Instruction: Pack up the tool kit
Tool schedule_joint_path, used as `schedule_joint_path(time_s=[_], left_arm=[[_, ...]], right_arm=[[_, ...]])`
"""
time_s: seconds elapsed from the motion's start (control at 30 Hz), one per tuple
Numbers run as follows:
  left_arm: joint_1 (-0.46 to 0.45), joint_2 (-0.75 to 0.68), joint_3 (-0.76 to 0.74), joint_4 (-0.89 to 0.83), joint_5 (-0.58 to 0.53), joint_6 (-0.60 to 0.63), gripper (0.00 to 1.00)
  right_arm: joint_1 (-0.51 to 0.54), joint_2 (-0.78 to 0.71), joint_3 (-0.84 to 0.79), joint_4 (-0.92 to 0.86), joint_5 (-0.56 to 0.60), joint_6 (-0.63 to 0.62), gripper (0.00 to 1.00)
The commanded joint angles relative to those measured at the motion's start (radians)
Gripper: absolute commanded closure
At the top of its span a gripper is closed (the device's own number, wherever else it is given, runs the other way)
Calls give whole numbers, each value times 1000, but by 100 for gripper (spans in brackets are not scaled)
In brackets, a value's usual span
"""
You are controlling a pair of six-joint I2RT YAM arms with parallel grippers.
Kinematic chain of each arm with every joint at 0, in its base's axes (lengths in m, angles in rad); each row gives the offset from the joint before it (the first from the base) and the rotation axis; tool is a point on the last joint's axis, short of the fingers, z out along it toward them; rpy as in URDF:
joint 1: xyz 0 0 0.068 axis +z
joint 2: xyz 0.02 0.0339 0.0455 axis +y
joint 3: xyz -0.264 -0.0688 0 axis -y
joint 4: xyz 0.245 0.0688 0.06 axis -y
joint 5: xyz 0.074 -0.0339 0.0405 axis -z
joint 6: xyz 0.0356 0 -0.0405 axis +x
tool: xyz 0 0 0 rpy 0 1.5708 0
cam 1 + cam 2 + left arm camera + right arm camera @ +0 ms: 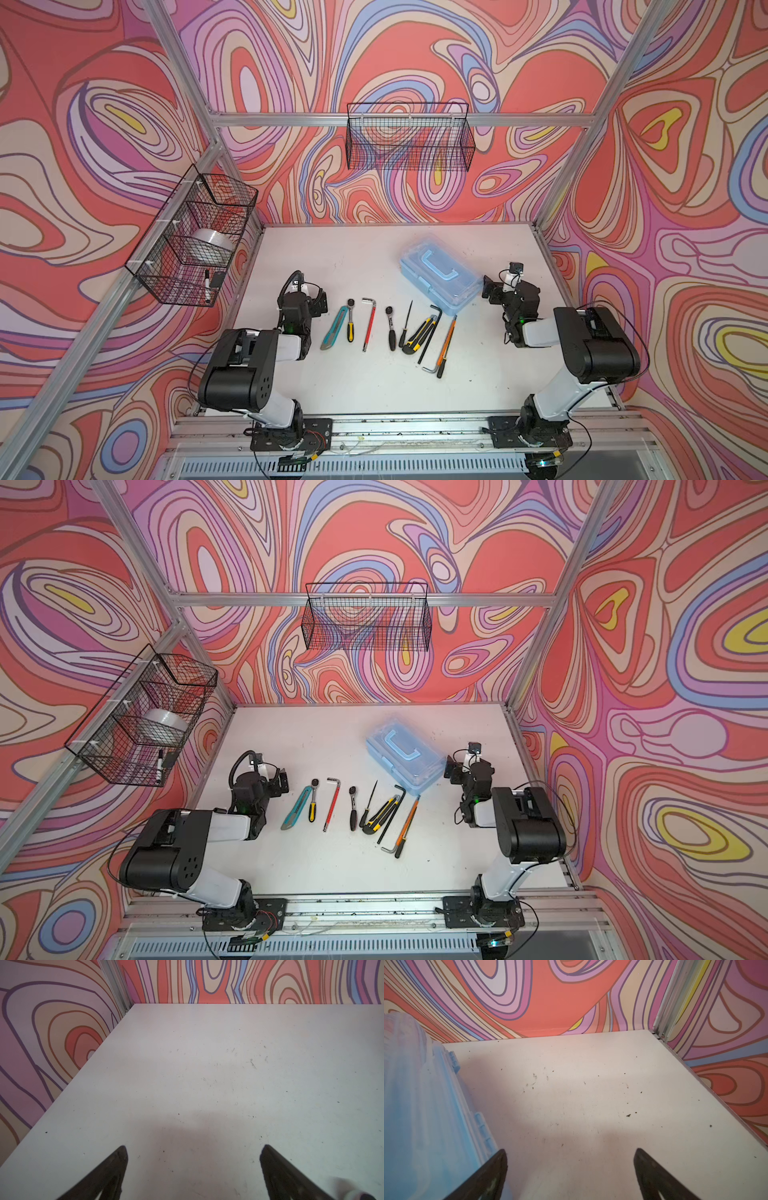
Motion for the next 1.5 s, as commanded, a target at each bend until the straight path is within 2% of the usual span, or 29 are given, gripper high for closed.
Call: schedule_joint_path(time_s=[0.0,1.1,1.2,1.27,1.33,1.43,1.47], left_arm=[[3,1,1,45,4,2,0],[3,1,0,43,4,1,0],[3,0,-1,47,2,1,0],[3,-29,20,-15,-12,-4,0],[3,-98,67,-170,-51,-19,0],[3,-206,214,-515,-103,-103,0],[3,-231,262,-620,-84,-141,0]], right_arm=[[1,10,12,-4,-6,6,2],[1,10,13,-4,-8,7,2],[1,5,10,-3,4,19,5],[0,-43,34,-91,71,47,6],[1,-120,94,-284,100,74,6],[0,-215,207,-561,17,76,6],[1,-235,236,-624,-6,79,6]])
